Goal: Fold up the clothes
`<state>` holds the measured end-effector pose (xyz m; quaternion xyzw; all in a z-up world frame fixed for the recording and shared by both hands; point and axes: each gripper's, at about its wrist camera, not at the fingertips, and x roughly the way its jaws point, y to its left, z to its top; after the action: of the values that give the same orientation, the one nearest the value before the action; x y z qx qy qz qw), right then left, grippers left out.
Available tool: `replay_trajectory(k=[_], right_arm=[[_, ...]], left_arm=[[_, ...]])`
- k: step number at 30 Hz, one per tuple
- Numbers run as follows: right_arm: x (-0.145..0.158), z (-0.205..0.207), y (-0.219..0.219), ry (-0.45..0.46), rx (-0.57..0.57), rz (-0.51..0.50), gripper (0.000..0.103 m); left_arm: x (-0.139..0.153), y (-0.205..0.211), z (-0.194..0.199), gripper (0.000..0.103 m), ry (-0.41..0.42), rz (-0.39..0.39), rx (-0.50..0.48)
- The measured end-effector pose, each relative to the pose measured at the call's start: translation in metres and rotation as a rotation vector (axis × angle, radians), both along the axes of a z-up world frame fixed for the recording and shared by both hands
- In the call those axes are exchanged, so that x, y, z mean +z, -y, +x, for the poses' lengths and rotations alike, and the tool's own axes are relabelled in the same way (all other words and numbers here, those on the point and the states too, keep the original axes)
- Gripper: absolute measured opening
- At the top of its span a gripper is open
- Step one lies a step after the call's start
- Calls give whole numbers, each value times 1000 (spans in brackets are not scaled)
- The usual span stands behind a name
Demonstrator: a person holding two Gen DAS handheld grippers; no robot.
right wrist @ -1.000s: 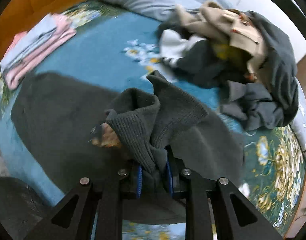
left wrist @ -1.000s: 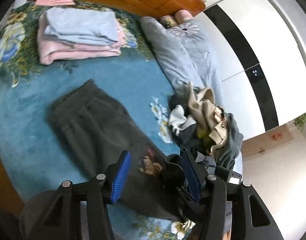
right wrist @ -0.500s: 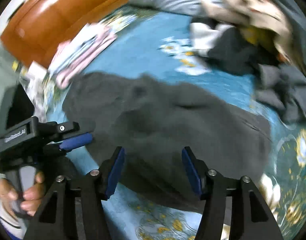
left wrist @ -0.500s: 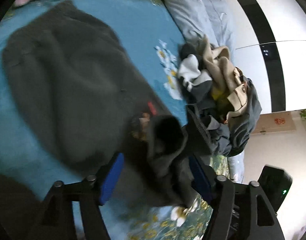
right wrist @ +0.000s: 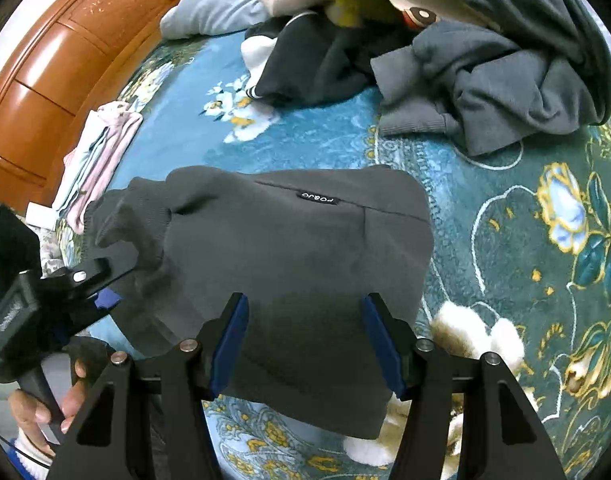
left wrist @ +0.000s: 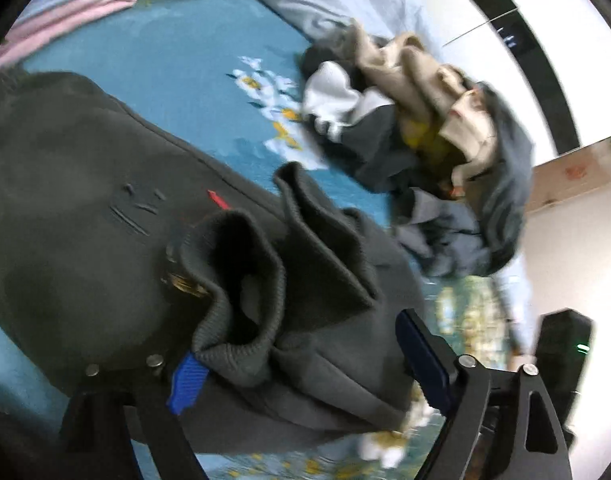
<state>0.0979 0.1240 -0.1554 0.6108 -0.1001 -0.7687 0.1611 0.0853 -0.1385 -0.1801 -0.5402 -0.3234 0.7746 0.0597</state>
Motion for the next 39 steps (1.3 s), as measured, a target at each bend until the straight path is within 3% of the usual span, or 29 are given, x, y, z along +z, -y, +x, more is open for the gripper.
replay_trajectory(k=[1,3,4,10,12,14,17,20,23,24,25,27,29,31,39], right_arm=[[1,0,0,0,2,-3,61],[1,-2,2,-6,12,-7,61],[3,-3,3,-9,18,-6,61],[21,4,7,-51,41,-75,61],[26,5,14,-68,56,-114,61],[27,4,28,-73,84,-154,61],[15,1,54,-43,119,-157,61],[0,-1,75,-1,137,-167,61],[-15,-3,86,35,136,-134,61],[-17,-4,85,40,134,-133,61],[-18,-4,84,45,132,-132,61],[-16,-4,83,48,131,-130,61],[-13,-5,81,44,133,-113,61],[-8,-5,80,39,136,-95,61],[4,-9,88,43,130,-34,61]], left_arm=[[-3,3,-2,49,15,0,25],[-9,12,-4,27,50,26,74],[-11,14,-3,22,46,48,83],[17,26,18,21,-148,203,0],[-4,41,18,21,-38,140,37],[-30,56,18,21,68,165,100],[-42,68,18,27,129,221,162],[-33,68,20,39,128,213,112],[-3,102,36,48,21,250,138],[7,114,42,59,-17,263,149],[15,132,48,65,-45,246,183],[23,181,63,69,-64,161,289],[16,231,79,69,-11,75,406],[0,260,86,69,53,56,454],[-63,292,61,75,122,172,320]])
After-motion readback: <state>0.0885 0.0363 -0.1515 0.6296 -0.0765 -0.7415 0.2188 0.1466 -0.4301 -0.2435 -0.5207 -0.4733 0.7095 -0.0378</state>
